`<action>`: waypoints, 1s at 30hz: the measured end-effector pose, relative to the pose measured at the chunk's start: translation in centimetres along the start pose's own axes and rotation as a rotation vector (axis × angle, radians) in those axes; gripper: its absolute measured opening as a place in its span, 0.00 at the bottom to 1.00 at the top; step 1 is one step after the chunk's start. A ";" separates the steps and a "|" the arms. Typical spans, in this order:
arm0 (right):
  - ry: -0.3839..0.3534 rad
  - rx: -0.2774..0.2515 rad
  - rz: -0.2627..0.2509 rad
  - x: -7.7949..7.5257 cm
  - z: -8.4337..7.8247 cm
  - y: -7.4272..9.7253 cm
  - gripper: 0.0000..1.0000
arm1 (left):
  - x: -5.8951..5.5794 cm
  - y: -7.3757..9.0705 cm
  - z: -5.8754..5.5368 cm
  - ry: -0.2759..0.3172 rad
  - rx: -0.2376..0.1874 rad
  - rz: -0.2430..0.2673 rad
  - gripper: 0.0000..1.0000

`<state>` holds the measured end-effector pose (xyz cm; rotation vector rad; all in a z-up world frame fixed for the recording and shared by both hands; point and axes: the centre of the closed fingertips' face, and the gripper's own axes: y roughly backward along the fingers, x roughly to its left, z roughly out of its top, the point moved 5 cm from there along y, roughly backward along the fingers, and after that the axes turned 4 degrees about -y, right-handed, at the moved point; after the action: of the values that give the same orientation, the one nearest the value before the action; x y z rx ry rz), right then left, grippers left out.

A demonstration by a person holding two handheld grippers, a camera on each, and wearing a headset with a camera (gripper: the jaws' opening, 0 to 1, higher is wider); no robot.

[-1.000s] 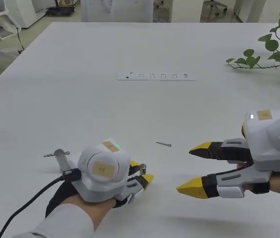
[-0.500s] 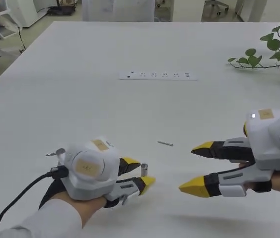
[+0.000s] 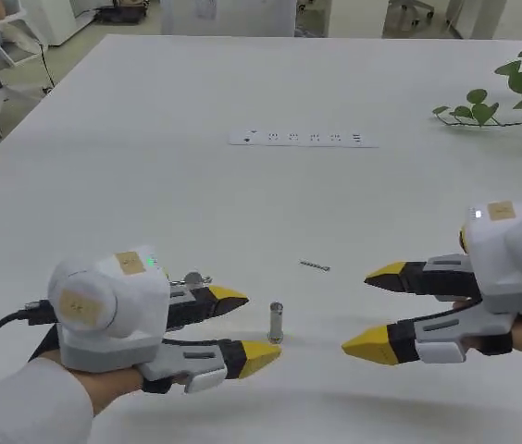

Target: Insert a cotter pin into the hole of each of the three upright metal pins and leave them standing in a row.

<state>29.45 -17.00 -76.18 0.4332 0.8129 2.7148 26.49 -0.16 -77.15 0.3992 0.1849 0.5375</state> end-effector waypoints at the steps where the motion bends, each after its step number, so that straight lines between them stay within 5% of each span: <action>1: 0.000 0.001 -0.001 -0.1 0.0 0.0 0.63 | -0.1 0.2 0.1 0.001 -0.003 -0.012 0.46; 9: 0.008 0.055 -0.026 -1.8 -0.2 -0.7 0.60 | -1.2 2.4 0.3 -0.009 -0.021 -0.070 0.52; 22: 0.064 0.154 -0.073 -5.7 0.8 -3.0 0.43 | -0.6 4.0 0.2 0.036 -0.057 -0.015 0.49; 30: 0.074 0.230 -0.085 -7.6 1.5 -4.9 0.35 | -0.6 4.5 0.0 0.040 -0.063 -0.028 0.48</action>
<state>37.81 -14.97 -79.35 0.3383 1.1438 2.5825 23.95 3.03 -75.25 0.3242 0.2109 0.5222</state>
